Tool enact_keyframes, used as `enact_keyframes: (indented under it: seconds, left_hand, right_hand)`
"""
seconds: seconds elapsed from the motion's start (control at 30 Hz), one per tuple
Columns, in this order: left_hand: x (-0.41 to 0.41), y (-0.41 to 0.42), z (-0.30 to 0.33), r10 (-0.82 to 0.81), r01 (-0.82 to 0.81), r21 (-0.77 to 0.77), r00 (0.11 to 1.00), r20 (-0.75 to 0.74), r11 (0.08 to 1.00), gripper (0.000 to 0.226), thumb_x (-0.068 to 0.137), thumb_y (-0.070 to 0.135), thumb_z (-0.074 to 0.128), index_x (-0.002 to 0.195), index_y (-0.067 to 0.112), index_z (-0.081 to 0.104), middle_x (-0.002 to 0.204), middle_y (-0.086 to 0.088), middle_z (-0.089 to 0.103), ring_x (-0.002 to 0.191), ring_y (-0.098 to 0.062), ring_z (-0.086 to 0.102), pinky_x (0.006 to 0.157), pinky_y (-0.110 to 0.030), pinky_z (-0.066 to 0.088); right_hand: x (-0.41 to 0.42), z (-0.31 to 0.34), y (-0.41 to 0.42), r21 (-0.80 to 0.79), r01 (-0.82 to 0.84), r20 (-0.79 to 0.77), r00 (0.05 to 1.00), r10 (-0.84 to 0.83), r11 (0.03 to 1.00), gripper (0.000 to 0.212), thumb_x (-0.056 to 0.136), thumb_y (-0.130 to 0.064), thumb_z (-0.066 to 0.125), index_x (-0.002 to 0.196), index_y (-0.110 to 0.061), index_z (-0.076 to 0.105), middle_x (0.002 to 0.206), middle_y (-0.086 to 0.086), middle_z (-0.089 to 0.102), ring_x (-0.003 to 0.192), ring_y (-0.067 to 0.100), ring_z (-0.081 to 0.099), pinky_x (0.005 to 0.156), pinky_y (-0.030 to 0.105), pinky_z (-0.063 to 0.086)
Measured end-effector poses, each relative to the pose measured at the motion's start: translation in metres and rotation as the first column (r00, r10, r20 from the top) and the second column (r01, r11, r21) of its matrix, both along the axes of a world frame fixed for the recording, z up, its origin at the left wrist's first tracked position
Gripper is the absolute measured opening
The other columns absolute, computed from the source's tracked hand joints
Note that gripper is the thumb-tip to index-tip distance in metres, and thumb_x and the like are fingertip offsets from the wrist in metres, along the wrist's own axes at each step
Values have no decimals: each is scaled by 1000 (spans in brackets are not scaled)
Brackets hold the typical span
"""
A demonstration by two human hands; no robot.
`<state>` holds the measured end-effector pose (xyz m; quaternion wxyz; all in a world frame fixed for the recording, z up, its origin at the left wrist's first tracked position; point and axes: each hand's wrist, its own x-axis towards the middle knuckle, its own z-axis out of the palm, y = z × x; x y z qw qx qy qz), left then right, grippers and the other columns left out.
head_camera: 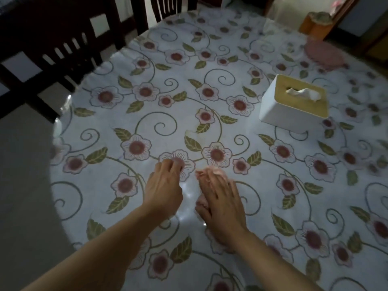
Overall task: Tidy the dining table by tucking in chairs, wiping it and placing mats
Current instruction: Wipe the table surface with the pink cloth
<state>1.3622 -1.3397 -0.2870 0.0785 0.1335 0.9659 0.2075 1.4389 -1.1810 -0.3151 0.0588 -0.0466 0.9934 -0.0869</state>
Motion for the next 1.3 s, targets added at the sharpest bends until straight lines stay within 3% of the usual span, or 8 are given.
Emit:
enact_keyframes:
  seconds: [0.3,0.47,0.6,0.7,0.83,1.07,1.13,1.3]
  left_hand:
    - [-43,1,3,-28,28,-11,999,-46,1000,39,84,12,55,120,21,45,122,3,44,107,-16,41,89,-28,37]
    - [-66,7,4,8,-8,-48,1000,-4,999,36,83,17,52,118,17,45,123,-3,47,110,-24,43,86,-36,42]
    - [-72,9,6,11,-9,-65,999,31,998,38,79,13,57,114,17,43,119,-5,48,105,-27,45,79,-36,40]
    - [-74,3,10,20,-14,-105,998,54,994,46,78,14,61,120,16,42,126,-3,45,112,-25,43,84,-35,39]
    - [-79,-11,13,51,-46,-121,998,36,992,48,75,7,58,120,13,44,124,-5,48,113,-27,45,92,-36,35]
    - [-87,-44,12,159,-156,-71,987,29,985,40,81,14,53,120,15,45,117,-8,54,109,-30,50,88,-42,41]
    - [-91,-50,11,148,-144,-80,988,46,986,48,81,18,56,126,15,42,121,-8,53,110,-30,50,89,-41,41]
    - [-122,-64,16,75,-73,-75,997,19,995,54,81,9,54,131,16,37,126,-7,49,112,-26,44,91,-35,38]
  right_hand:
    - [-126,-1,55,-100,511,-7,858,-514,854,78,94,-58,25,151,-13,-3,161,6,-3,147,21,-4,120,39,-3]
    - [-137,2,11,-173,92,-45,994,-101,981,69,95,-55,15,152,-18,4,161,3,1,147,20,-4,120,40,0]
    - [-102,2,10,-262,-200,-125,977,172,944,51,99,-40,26,141,-17,42,147,1,43,138,18,33,114,35,18]
    - [-116,-1,47,-192,-8,-159,987,-23,981,50,98,-34,22,132,-13,52,142,6,46,134,25,38,112,39,25]
    - [-184,0,51,-182,332,-81,933,-350,926,61,95,-20,37,150,-10,14,159,9,13,146,26,10,120,41,10]
    - [-139,-5,-77,-470,-198,-108,980,167,860,46,98,-17,39,143,-17,39,149,1,39,139,17,30,116,38,22]
    - [-123,-2,-72,-401,-279,-182,958,223,872,47,93,-16,46,140,-17,45,146,0,44,138,17,33,116,35,23]
    - [-181,4,-7,-241,118,-234,956,-176,963,51,87,-23,37,138,-20,39,146,0,35,135,22,32,114,42,26]
